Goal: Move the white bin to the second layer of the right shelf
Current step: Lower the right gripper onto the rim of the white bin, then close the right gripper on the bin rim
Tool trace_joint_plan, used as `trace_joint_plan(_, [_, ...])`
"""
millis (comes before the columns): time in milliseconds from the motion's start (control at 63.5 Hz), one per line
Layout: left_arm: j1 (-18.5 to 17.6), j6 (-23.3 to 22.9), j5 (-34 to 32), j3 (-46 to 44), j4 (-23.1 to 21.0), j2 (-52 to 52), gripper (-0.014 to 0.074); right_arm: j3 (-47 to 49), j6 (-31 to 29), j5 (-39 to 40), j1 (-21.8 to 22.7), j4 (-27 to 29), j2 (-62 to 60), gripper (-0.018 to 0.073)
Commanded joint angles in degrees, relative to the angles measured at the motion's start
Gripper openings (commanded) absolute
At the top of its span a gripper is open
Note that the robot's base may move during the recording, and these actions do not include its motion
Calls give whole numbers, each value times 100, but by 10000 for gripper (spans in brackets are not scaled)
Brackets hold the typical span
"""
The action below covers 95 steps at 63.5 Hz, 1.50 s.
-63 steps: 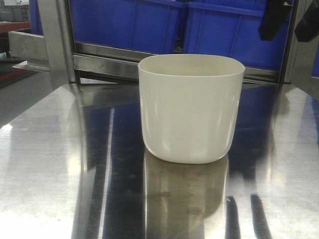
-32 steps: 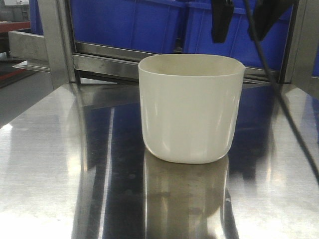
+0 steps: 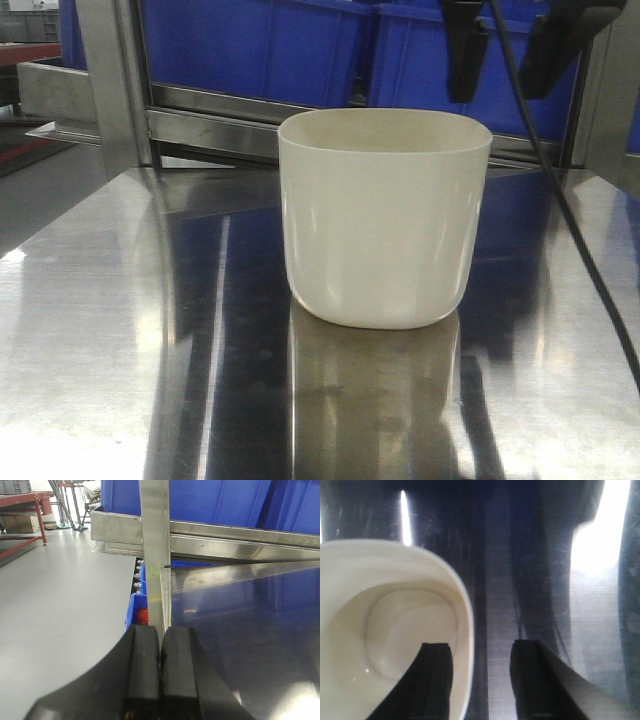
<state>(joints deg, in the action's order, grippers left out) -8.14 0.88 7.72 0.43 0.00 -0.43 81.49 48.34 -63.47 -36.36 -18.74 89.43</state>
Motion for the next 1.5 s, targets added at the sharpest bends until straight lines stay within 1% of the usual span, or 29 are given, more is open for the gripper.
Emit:
trace_joint_plan(0, [-20,-17,-498,211,0,-87,85,140,-24,204,64,-158,-195,383])
trace_joint_plan(173, [-20,-17,-498,211,0,-87,85,-33,-23,399,64,-109,-176,383])
trace_joint_plan(315, [-20,-17,-498,211,0,-87,85,-190,-23,608,64,64,-155,383])
trace_joint_plan(646, [-20,-17,-498,211,0,-87,85,-200,-23,660,293,153,134,383])
trace_joint_plan(1118, [-20,-17,-498,211,0,-87,85,-192,-23,788,301,239,411,378])
trace_joint_plan(1197, [-20,-17,-498,211,0,-87,85,-192,-23,811,301,239,411,345])
trace_joint_plan(1229, [-20,-17,-498,211,0,-87,85,-192,-23,816,301,239,411,304])
trace_joint_plan(1339, [-20,-17,-498,211,0,-87,85,-192,-23,800,301,239,411,216])
trace_joint_plan(1481, [-20,-17,-498,211,0,-87,85,-192,-23,769,301,234,404,168])
